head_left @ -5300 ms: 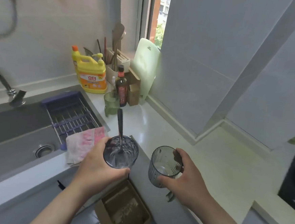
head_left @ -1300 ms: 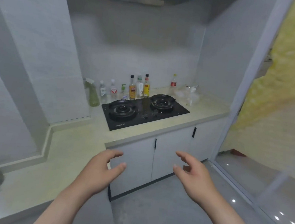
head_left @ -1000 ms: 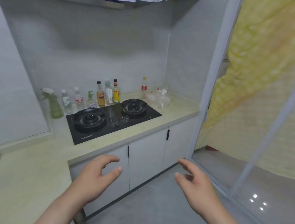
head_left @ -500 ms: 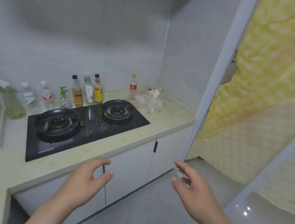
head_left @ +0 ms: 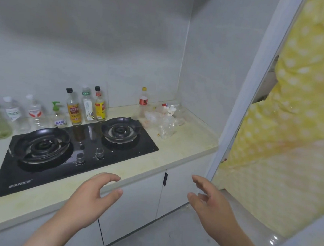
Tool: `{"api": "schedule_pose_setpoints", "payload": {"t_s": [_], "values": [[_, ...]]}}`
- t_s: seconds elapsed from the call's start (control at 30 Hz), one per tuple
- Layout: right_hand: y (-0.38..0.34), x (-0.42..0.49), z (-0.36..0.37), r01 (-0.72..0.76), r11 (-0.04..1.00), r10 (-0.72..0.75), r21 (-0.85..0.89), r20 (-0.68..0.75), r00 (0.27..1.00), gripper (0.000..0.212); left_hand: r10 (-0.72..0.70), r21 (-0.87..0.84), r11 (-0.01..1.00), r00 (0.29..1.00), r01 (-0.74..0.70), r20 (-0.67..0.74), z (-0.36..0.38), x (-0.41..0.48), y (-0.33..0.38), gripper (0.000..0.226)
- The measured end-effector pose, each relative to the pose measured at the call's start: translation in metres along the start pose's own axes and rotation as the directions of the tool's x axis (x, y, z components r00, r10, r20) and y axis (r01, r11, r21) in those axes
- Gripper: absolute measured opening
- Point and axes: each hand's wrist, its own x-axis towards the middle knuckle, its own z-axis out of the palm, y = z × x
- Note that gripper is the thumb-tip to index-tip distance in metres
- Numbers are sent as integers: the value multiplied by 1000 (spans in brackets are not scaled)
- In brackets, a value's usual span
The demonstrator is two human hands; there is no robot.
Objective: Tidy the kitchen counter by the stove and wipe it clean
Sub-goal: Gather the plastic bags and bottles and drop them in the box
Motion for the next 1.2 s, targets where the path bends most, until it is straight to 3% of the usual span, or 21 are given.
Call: {"api": "schedule_pose_setpoints", "payload": {"t_s": [0.5, 0.87, 1.2], "values": [[60, 185, -130, 65, 998, -67, 23, 124, 990, 45, -45, 97, 994, 995, 54, -93, 122, 142, 110, 29], [73, 297, -133, 71, 997, -75, 27, 213, 974, 40, -113, 32, 992, 986, 118, -126, 147, 238, 102, 26], [66, 453, -93, 96, 994, -74, -60, 297, 952, 41, -196, -93, 978, 972, 185, -132, 153, 374, 42, 27]]}}
